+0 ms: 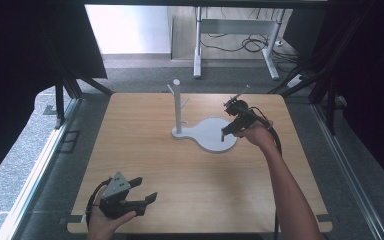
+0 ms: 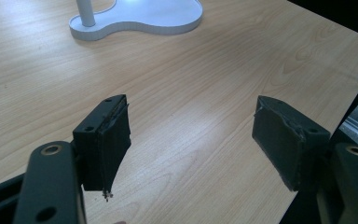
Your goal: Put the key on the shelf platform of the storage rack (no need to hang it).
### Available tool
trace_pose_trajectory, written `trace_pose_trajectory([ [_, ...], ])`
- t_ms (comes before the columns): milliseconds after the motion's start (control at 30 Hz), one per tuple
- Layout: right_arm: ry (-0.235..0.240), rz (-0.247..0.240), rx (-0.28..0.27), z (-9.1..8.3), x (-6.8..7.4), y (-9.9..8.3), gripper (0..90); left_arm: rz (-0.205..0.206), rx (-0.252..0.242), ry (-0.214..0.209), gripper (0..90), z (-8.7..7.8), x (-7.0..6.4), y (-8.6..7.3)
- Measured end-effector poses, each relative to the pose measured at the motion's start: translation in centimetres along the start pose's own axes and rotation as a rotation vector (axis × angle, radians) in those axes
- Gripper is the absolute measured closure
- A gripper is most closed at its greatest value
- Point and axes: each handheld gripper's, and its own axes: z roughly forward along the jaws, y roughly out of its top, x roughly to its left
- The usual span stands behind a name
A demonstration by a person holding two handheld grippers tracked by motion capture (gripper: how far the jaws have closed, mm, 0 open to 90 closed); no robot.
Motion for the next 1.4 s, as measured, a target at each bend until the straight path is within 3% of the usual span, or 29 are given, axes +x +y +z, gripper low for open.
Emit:
trace_pose_trajectory([
  [733, 0.009, 0.051, -0.017, 1.8, -0.6, 3.2, 67.6, 0.001, -0.005, -0.004, 27.9, -0.1, -0.1, 0.0],
  [1400, 0.007, 0.082, 0.004, 4.8, -1.5, 3.4, 67.6, 0.009, 0.001, -0.011, 28.0, 0.2, -0.3, 0.0],
])
